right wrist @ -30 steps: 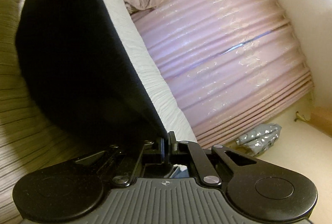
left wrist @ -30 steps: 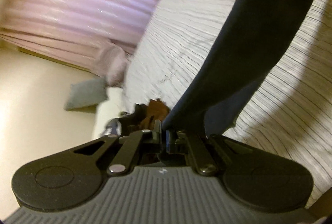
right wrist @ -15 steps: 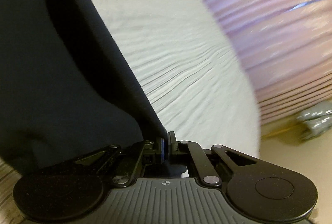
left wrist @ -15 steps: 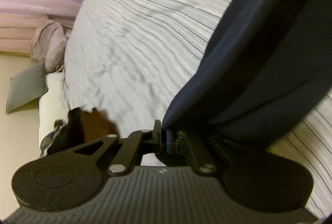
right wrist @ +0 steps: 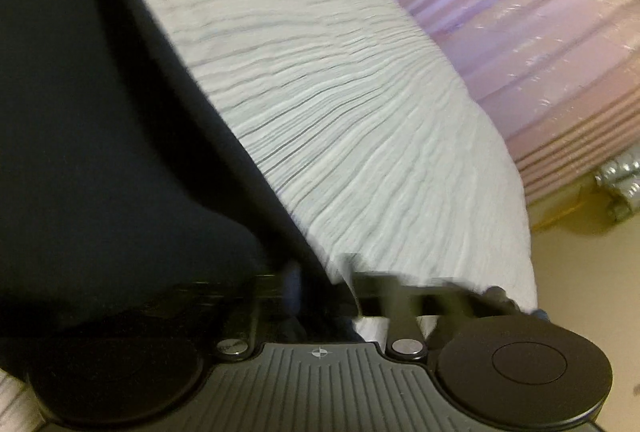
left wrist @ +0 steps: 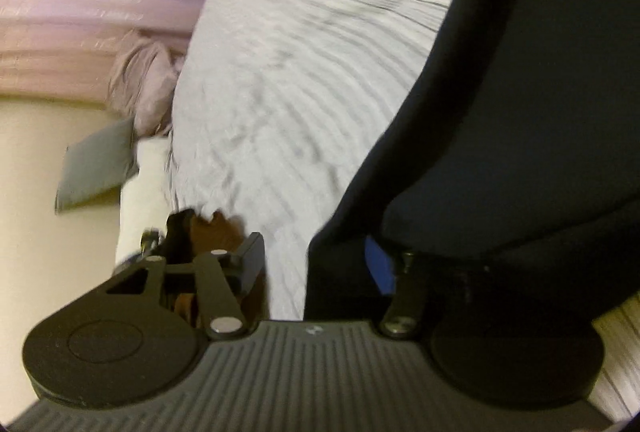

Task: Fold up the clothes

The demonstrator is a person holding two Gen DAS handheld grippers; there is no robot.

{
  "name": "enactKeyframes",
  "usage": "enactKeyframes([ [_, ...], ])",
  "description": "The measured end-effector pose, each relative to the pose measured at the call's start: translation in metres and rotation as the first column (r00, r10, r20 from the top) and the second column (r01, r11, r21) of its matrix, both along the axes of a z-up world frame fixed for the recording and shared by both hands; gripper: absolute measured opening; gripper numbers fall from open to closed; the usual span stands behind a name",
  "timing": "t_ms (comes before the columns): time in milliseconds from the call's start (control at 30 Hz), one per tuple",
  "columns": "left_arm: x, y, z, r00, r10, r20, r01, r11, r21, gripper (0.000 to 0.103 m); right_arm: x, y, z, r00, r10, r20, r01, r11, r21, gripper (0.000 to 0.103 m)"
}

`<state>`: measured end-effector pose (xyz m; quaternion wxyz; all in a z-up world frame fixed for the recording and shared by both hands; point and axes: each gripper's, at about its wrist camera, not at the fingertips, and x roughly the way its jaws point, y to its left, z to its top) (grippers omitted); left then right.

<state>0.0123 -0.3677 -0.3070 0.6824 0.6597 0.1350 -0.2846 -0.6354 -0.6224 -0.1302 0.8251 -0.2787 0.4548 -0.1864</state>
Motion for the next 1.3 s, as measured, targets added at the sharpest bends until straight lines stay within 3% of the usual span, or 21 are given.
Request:
enactKeyframes([
  [100,-0.010,0.013,0.023,1.000,0.006,-0.001,-0.006,0.998,-0.056,0.054,-0.013,0.006,0.021,0.998,-0.032,0.062,0.030,0.999,0.032,0.078],
  [233,-0.062,0.023,0.028,0.993,-0.115,-0.014,0.113,0.987,-0.115,0.054,-0.048,0.027,0.041,0.992,-0.054,0.110,0.047,0.997,0.062,0.078],
  [433,-0.142,0.037,0.030,0.951,-0.309,-0.023,0.298,0.933,-0.204,0.056,-0.122,0.070,0.026,0.984,0.017,0.175,-0.026,0.998,0.054,0.078],
  [533,-0.184,0.041,0.029,0.911,-0.412,-0.031,0.393,0.886,-0.245,0.063,-0.148,0.102,-0.003,0.988,0.084,0.133,-0.081,0.996,-0.027,0.078],
  [667,-0.231,0.028,0.001,0.828,-0.559,-0.031,0.542,0.815,-0.205,0.064,-0.150,0.114,-0.055,0.984,0.174,0.025,-0.168,0.974,-0.154,0.077],
  [733,-0.245,0.019,-0.016,0.787,-0.617,-0.003,0.610,0.779,-0.145,0.064,-0.140,0.113,-0.070,0.976,0.217,-0.027,-0.218,0.955,-0.200,0.069],
  [767,-0.250,0.015,-0.023,0.769,-0.639,0.013,0.636,0.763,-0.118,0.064,-0.135,0.111,-0.077,0.970,0.237,-0.051,-0.242,0.945,-0.221,0.057],
  [833,-0.255,0.006,-0.034,0.740,-0.671,0.042,0.672,0.736,-0.075,0.064,-0.123,0.108,-0.087,0.959,0.270,-0.085,-0.283,0.923,-0.261,0.051],
  [1000,-0.251,-0.012,-0.049,0.733,-0.680,0.029,0.680,0.732,-0.035,0.065,-0.100,0.101,-0.116,0.923,0.331,-0.198,-0.382,0.858,-0.343,0.049],
  [1033,-0.250,-0.014,-0.049,0.735,-0.677,0.027,0.678,0.734,-0.038,0.065,-0.099,0.100,-0.117,0.924,0.325,-0.200,-0.376,0.864,-0.334,0.032],
  [1100,-0.246,-0.016,-0.047,0.741,-0.671,0.023,0.671,0.740,-0.049,0.065,-0.100,0.095,-0.111,0.939,0.298,-0.170,-0.339,0.883,-0.326,0.021],
  [1300,-0.250,-0.012,-0.038,0.749,-0.662,0.012,0.661,0.746,-0.088,0.065,-0.122,0.076,-0.063,0.975,0.212,-0.059,-0.220,0.922,-0.319,0.019],
])
